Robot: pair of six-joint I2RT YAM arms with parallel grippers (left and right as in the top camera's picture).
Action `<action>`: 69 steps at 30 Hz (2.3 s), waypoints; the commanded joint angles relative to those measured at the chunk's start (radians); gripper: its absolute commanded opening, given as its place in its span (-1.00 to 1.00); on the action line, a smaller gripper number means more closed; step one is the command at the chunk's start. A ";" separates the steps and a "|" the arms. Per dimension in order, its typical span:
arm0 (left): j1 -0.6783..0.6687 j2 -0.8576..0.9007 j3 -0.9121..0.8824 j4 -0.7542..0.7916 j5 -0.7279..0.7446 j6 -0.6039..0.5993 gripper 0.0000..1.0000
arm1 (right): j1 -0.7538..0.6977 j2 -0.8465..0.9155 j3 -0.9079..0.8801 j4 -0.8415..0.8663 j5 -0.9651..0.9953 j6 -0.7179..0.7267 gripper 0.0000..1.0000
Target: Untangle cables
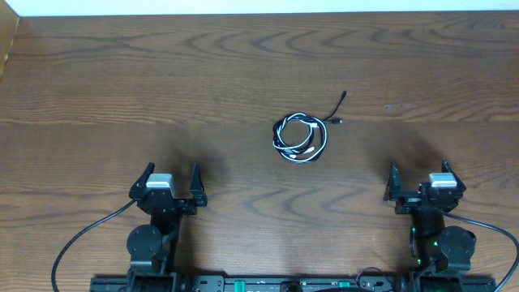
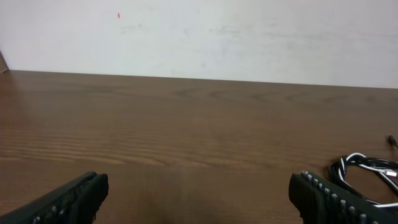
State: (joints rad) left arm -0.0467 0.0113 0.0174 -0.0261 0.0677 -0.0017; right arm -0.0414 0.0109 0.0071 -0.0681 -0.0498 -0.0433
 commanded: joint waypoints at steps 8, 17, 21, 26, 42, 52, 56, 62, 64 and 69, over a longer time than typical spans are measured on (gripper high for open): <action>0.000 -0.001 -0.013 -0.040 -0.002 0.008 0.96 | 0.004 -0.006 -0.002 -0.004 0.006 0.013 0.99; 0.000 -0.001 -0.013 -0.040 -0.002 0.008 0.95 | 0.004 -0.006 -0.002 -0.004 0.006 0.013 0.99; 0.000 -0.001 -0.013 -0.040 -0.002 0.008 0.96 | 0.004 -0.006 -0.002 -0.004 0.006 0.013 0.99; 0.000 -0.001 -0.013 -0.040 -0.002 0.008 0.96 | 0.004 -0.006 -0.002 -0.004 0.006 0.013 0.99; 0.000 -0.001 -0.013 -0.034 -0.002 0.009 0.96 | 0.004 -0.005 -0.002 -0.003 -0.016 0.028 0.99; 0.000 0.121 0.202 -0.101 0.036 -0.022 0.96 | 0.004 0.024 0.051 0.032 -0.118 0.136 0.98; 0.000 0.323 0.433 -0.212 0.066 -0.023 0.96 | 0.004 0.119 0.182 -0.039 -0.120 0.135 0.99; -0.001 0.600 0.755 -0.365 0.199 -0.067 0.96 | 0.003 0.381 0.450 -0.174 -0.191 0.131 0.99; -0.001 0.688 0.854 -0.423 0.230 -0.067 0.96 | 0.003 0.500 0.578 -0.261 -0.218 0.132 0.98; -0.020 0.879 1.065 -0.573 0.262 -0.066 0.96 | 0.003 0.707 0.820 -0.449 -0.264 0.132 0.98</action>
State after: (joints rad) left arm -0.0509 0.8017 0.9722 -0.5510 0.2787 -0.0559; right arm -0.0414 0.6331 0.7116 -0.4686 -0.2600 0.0807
